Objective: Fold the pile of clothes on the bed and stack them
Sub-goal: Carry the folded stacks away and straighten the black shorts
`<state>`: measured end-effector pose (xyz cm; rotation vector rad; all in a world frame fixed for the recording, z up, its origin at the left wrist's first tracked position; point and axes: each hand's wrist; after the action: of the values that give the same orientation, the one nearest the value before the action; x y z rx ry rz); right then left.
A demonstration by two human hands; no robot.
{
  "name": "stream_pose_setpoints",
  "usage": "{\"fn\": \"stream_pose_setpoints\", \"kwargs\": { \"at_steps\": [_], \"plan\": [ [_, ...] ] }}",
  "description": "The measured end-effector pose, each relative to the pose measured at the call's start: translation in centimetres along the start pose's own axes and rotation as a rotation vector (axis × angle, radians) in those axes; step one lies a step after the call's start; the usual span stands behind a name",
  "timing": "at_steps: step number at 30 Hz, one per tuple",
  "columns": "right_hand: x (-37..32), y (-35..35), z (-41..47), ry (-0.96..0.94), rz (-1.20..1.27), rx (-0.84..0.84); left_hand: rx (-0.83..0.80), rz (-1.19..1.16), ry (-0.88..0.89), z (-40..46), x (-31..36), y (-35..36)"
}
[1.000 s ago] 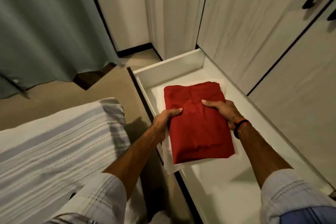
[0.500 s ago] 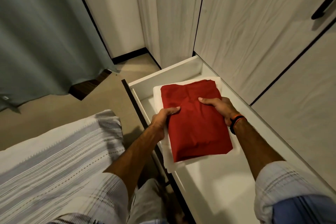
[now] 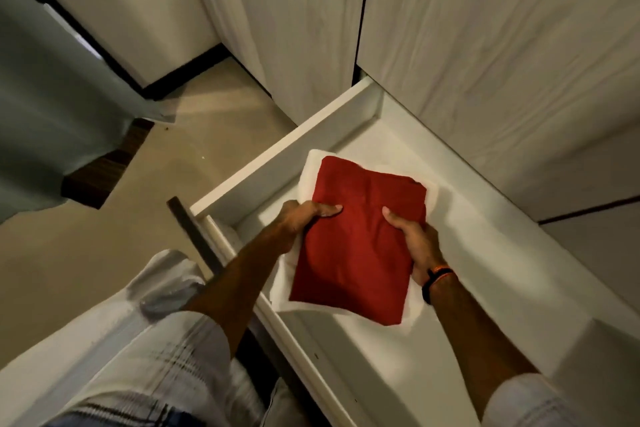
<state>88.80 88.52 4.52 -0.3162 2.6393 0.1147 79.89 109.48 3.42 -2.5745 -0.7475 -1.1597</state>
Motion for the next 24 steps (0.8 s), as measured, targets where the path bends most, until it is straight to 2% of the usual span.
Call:
{"fn": "stream_pose_setpoints", "kwargs": {
  "at_steps": [6,9,11,14,16,19,24],
  "plan": [
    [1.1,4.3,5.8,0.088,0.319,0.057,-0.136,0.232,0.043,9.2,4.1,-0.7],
    [1.3,5.7,8.1,0.095,0.407,0.047,-0.159,0.337,0.059,12.7,5.6,-0.7],
    [1.5,6.3,9.6,0.086,0.421,0.035,-0.152,0.493,0.134,14.4,5.7,-0.6],
    [2.2,6.6,12.0,0.092,0.257,0.099,-0.108,0.926,0.263,15.2,4.3,-0.3],
    [3.0,6.4,13.3,0.126,0.099,0.168,-0.095,1.118,0.371,14.8,2.2,0.1],
    [4.3,5.3,15.0,0.148,0.006,0.2,-0.079,1.211,0.531,13.9,-0.4,0.0],
    [5.1,4.3,16.1,0.089,-0.102,0.195,-0.147,1.178,0.548,14.6,-1.4,-1.3]
  ]
}}
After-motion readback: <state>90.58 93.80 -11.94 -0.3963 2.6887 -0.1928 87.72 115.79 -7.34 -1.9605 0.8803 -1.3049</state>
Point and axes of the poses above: each hand's wrist, its own z-axis towards the middle knuckle, its own y-axis out of the palm, x = y × z, and after that the axes turned 15 degrees about y, right-handed
